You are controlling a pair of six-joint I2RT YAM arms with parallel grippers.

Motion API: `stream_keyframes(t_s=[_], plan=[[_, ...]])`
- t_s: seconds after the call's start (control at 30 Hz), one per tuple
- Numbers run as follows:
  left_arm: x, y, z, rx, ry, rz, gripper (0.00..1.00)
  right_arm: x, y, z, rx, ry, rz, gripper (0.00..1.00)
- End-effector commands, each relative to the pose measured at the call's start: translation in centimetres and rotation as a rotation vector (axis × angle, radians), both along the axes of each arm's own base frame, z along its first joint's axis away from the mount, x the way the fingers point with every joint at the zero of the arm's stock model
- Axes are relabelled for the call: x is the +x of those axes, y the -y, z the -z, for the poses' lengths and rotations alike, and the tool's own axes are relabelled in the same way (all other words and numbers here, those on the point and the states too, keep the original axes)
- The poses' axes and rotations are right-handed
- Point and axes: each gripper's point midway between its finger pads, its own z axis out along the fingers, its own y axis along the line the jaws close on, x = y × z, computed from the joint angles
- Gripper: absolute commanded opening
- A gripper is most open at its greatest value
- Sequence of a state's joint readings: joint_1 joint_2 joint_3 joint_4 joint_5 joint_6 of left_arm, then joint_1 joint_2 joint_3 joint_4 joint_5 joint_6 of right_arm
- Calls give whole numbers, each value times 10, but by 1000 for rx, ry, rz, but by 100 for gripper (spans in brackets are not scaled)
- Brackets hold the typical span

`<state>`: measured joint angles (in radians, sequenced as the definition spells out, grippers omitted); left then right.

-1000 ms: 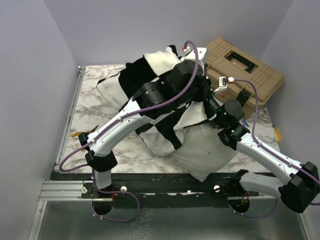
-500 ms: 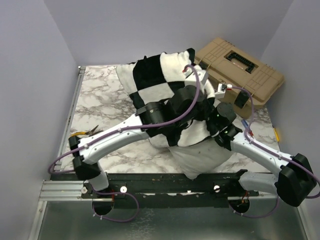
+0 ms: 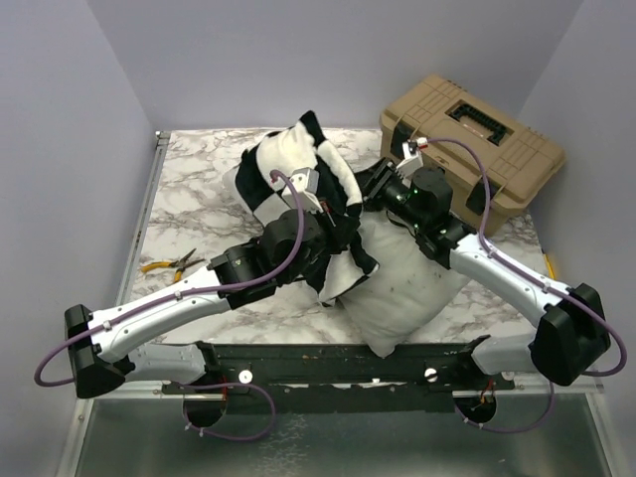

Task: Put the pillow into the pillowcase
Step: Stuff the pillow into the pillowcase.

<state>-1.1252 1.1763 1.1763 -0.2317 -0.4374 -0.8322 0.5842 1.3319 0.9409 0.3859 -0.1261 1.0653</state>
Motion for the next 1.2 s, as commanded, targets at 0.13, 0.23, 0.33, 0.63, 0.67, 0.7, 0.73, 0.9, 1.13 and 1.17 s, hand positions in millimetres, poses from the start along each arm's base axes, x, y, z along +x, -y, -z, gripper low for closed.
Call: stream_keyframes(t_s=[0.13,0.23,0.33,0.63,0.67,0.7,0.73,0.9,1.13,1.17], plan=[[-6,5,-14,-84,34,85,0,-30,45,-28,-381,72,3,81],[1,-2,-18,-77,55,59,0,-40,71,-32,-538,74,37,95],[7,-9,-19,-75,64,27,0,-48,86,-32,-647,87,35,100],[12,-20,-22,-77,79,7,0,-36,59,1,-686,92,-239,99],[11,-21,-22,-77,81,6,0,-35,50,7,-674,91,-292,99],[12,-23,-23,-79,82,2,0,-33,40,10,-649,106,-342,97],[12,-24,-24,-83,84,0,0,-30,29,16,-621,110,-385,93],[13,-22,-32,-83,100,18,0,-39,-19,2,-314,209,-585,71],[18,-4,-65,-98,152,77,0,-65,-59,-24,-8,242,-752,0],[17,2,-72,-109,155,103,0,-69,-61,-28,33,242,-764,0]])
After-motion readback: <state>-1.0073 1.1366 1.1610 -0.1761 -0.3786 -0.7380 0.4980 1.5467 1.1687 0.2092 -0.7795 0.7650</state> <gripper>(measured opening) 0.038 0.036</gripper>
